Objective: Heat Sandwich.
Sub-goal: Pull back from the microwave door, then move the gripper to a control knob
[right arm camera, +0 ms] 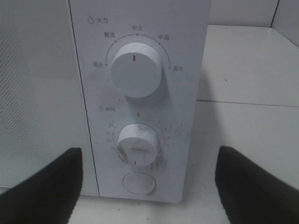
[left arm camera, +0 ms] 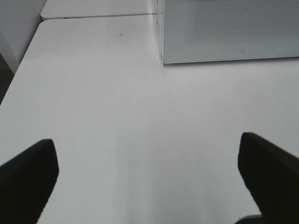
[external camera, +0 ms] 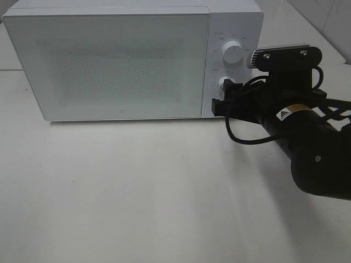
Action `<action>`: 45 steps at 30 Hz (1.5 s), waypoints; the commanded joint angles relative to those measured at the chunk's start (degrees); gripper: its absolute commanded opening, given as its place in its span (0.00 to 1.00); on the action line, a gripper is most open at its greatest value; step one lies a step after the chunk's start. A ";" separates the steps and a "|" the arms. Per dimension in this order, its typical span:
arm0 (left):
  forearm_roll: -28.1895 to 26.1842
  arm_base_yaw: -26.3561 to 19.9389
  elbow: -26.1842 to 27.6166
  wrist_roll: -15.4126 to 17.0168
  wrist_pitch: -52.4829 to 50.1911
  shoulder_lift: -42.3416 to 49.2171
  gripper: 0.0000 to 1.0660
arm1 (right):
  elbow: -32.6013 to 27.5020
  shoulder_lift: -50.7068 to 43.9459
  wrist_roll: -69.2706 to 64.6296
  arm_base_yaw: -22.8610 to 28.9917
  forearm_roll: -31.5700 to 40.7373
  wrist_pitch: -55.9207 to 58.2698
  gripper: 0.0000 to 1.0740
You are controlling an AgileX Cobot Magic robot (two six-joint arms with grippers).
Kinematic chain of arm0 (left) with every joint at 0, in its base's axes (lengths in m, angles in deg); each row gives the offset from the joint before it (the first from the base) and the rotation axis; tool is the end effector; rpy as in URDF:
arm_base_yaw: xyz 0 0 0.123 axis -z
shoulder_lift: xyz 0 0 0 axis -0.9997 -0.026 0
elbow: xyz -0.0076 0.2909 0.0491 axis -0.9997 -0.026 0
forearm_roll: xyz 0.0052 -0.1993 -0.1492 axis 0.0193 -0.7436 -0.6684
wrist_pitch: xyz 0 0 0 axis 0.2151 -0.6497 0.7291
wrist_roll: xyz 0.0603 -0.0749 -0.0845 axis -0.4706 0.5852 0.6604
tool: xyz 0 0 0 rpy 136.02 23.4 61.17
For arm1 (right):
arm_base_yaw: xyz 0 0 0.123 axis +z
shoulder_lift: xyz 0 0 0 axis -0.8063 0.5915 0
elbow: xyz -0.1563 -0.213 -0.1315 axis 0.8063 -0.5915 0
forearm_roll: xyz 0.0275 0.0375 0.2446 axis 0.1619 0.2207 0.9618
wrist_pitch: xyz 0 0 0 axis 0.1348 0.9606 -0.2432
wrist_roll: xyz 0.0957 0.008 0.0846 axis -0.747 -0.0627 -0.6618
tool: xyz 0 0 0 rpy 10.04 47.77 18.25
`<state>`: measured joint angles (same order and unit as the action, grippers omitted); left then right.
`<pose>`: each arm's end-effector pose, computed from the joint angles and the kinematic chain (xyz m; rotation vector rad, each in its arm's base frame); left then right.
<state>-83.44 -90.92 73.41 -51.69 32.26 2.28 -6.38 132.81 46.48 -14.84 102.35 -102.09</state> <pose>0.0161 -0.0087 0.2606 0.0650 2.0239 -0.0098 0.2882 0.1394 0.1739 -0.1012 1.6983 0.0160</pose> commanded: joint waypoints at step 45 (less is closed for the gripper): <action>-0.52 -0.23 -0.11 0.06 -0.46 1.49 0.94 | 16.39 18.62 -3.72 -3.55 -1.95 -2.58 0.70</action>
<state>-83.67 -90.92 73.41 -51.69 32.26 2.28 9.43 151.48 42.87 -18.16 101.38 -105.07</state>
